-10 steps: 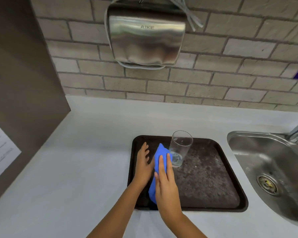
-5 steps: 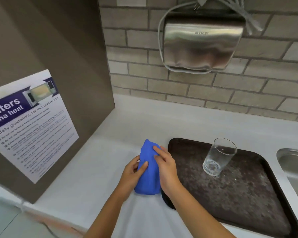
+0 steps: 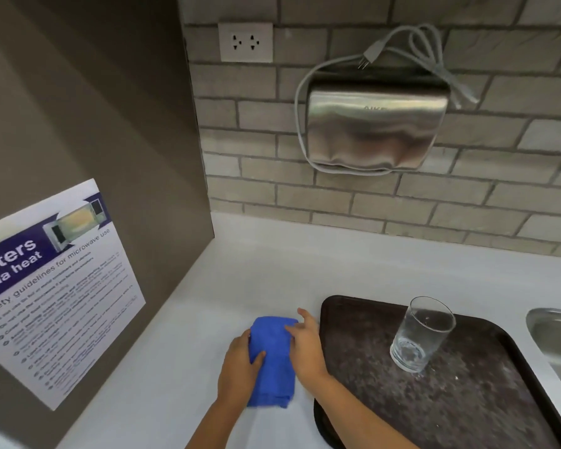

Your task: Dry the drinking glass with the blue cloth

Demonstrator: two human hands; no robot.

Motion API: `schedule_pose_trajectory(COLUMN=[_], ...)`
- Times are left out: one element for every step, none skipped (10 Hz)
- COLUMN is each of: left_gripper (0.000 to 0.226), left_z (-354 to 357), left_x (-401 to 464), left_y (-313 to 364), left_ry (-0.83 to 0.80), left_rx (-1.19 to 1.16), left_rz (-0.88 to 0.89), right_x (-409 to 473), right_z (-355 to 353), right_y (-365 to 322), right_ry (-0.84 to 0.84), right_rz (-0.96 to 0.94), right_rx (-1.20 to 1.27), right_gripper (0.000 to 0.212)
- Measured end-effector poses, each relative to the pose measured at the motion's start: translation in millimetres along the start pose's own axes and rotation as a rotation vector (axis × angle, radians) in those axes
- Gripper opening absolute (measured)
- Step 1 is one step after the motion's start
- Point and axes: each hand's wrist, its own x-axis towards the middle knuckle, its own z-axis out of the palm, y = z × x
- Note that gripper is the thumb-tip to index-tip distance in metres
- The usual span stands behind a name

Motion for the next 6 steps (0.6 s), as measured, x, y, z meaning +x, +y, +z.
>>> schedule_pose_trajectory(left_gripper=[0.055, 0.06, 0.063, 0.059, 0.05, 0.05], left_z=[1, -4, -4, -4, -4, -4], left_x=[9, 24, 34, 31, 21, 17], left_y=[-2, -2, 2, 7, 16, 34], left_ry=[-0.023, -0.095, -0.105, -0.047, 0.03, 0.033], left_rx=[0.146, 0.379, 0.52, 0.588, 0.65, 0.748], left_rz=[0.018, 0.042, 0.071, 0.088, 0.109, 0.088], right_x=[1, -2, -6, -13, -15, -15], right_z=[0, -6, -19, -37, -56, -75], right_y=[5, 3, -11, -20, -22, -26], right_ry=[-0.07, -0.16, -0.2, -0.22, -0.221, -0.176], right_rz=[-0.033, -0.035, 0.009, 0.016, -0.102, -0.2], right_rx=[0.012, -0.042, -0.056, -0.078, -0.314, -0.432], right_gripper=[0.051, 0.048, 0.049, 0.049, 0.047, 0.051])
